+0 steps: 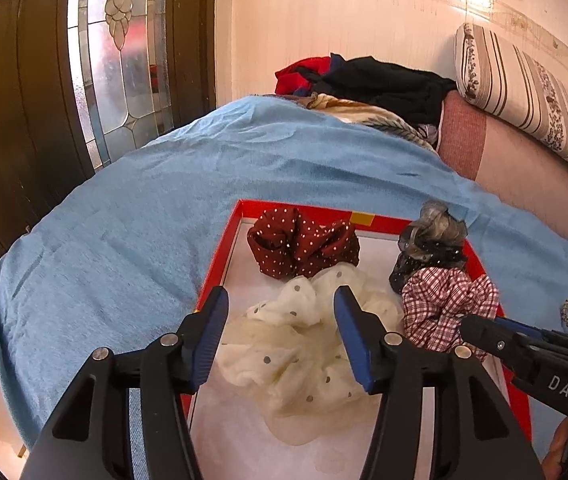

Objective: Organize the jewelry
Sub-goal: 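Open the left gripper and the right gripper to drop both scrunchies in the lid, then move both grippers from the lid to the loose jewelry on the blue cover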

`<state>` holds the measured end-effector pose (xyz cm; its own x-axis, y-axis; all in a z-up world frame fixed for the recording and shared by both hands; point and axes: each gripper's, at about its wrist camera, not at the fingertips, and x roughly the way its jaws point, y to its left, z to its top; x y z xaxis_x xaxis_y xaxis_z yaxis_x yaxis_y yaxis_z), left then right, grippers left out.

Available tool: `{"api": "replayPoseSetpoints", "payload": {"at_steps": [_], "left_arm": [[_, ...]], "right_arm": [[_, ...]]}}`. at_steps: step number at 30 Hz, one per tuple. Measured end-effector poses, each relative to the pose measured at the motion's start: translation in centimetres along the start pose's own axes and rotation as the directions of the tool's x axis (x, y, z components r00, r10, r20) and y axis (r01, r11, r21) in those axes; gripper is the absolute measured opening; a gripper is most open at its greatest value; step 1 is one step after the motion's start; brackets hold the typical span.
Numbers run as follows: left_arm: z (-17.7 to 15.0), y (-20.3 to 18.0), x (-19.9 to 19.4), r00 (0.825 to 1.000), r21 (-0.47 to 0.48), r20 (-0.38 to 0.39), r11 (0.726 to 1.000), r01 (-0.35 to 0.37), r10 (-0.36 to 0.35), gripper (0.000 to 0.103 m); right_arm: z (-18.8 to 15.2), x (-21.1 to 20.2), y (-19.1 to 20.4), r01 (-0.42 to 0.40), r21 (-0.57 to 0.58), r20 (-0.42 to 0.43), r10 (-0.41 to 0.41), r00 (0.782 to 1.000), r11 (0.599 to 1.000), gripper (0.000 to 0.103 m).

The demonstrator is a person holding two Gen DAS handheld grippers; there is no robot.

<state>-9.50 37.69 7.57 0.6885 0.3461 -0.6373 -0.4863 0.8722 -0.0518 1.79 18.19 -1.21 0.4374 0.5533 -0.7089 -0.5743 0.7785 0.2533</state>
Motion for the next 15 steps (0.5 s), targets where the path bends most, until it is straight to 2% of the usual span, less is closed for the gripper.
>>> {"api": "replayPoseSetpoints", "payload": {"at_steps": [7, 15], "left_arm": [[0.5, -0.6, -1.4, 0.999, -0.002, 0.049, 1.0, 0.002, -0.002, 0.054], [0.9, -3.0, -3.4, 0.993, 0.035, 0.112, 0.999, 0.025, -0.029, 0.054]], "right_arm": [[-0.4, -2.4, -0.4, -0.027, 0.014, 0.033, 0.026, 0.999, 1.0, 0.04], [-0.8, -5.8, -3.3, -0.028, 0.059, 0.073, 0.024, 0.997, 0.998, 0.04]]}}
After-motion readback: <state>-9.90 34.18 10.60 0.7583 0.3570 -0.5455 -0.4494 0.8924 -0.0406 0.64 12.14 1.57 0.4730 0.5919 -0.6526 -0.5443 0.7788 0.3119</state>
